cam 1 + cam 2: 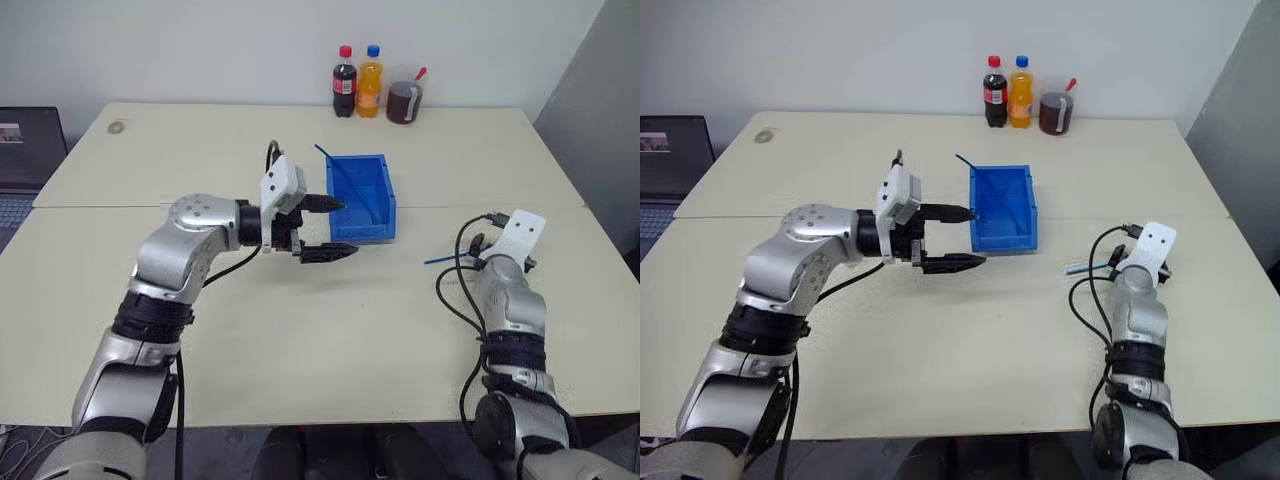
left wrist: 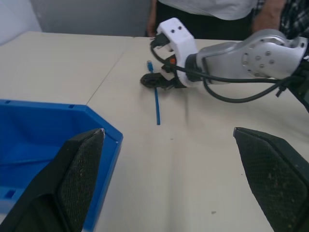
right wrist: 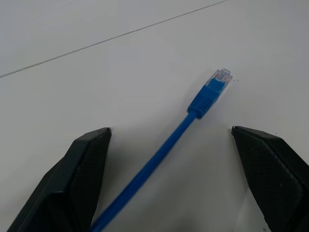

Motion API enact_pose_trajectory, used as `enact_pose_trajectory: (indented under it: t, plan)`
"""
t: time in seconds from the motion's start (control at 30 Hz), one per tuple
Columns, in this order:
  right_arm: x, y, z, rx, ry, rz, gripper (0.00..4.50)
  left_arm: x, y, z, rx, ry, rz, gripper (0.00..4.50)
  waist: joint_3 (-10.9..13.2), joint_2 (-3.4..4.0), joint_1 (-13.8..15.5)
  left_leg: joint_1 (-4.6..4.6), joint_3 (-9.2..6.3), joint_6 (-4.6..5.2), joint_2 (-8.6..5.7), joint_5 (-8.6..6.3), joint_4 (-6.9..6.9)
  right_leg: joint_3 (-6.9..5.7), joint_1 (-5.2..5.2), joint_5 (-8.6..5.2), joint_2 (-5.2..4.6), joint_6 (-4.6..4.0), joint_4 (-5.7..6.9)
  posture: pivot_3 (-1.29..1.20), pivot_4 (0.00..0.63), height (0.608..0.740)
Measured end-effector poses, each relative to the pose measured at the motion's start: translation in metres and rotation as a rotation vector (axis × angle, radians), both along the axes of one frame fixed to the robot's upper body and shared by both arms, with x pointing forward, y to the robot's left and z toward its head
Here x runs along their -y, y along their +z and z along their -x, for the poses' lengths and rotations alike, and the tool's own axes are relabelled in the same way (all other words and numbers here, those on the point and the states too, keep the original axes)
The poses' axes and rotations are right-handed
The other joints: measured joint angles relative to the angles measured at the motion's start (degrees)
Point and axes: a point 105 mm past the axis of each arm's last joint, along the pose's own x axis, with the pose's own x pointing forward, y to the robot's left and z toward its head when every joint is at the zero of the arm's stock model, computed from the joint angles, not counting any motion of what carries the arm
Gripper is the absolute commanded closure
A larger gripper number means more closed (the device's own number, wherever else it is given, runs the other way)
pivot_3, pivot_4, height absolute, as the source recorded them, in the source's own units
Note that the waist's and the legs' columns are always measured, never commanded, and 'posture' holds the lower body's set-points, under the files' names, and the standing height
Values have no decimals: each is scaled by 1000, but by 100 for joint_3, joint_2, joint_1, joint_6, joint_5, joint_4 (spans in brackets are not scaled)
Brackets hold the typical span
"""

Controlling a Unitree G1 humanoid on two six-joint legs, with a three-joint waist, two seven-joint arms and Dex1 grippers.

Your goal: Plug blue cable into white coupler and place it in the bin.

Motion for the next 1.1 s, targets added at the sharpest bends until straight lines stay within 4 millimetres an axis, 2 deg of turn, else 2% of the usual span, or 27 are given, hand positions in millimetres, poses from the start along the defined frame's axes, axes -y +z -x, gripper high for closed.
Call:
enact_pose_trajectory:
  t: [0.3,0.57,0.6,0.77,0.8,0.87,0.97,1.03,1.1]
  plan:
    - [-3,-2,-4,11,-89,-66,2202,-3,-9,3,1,-61,-60,0,0,0,-11,1,-6,1,-1,1,11,3,2,2,0,2,14,0,150,740]
    - [-1,-5,-2,0,-93,-63,4333,-8,-11,0,4,-41,-83,0,-2,0,-3,2,-16,2,-1,1,15,2,8,2,1,2,15,0,150,740]
    - [-1,-5,-2,-1,-93,-63,4466,-8,-12,0,3,-41,-83,0,-2,0,-2,2,-17,2,-1,1,15,1,8,2,1,2,15,0,150,740]
    - [-1,-4,-2,-2,-51,-37,4466,-9,-14,1,-5,-39,-82,0,-3,0,4,2,-17,2,-2,1,17,1,9,3,0,2,15,0,150,740]
    - [-2,-4,-2,-2,-17,-25,4466,-10,-16,1,-10,-36,-80,0,-3,0,3,2,-15,2,-2,1,17,2,9,3,0,2,16,0,150,740]
    - [-13,-2,-5,1,157,2,4466,-17,-22,4,-29,-16,-87,0,-2,0,-38,4,-10,2,0,1,17,1,9,3,1,3,16,0,150,740]
    - [-41,-1,4,-21,529,125,4466,-41,-33,13,-48,45,-127,0,1,8,-130,5,-14,5,6,-1,11,4,4,1,7,1,16,0,150,740]
    - [-58,6,25,-42,833,248,4466,-67,-47,31,-91,123,-128,0,7,29,-144,2,-19,9,11,-4,4,4,-3,-2,7,-1,10,0,150,740]
    - [-60,9,53,-97,1081,357,4466,-97,-72,58,-200,240,-125,0,8,41,-147,6,-37,41,14,-24,7,8,2,-22,-10,1,7,0,150,740]
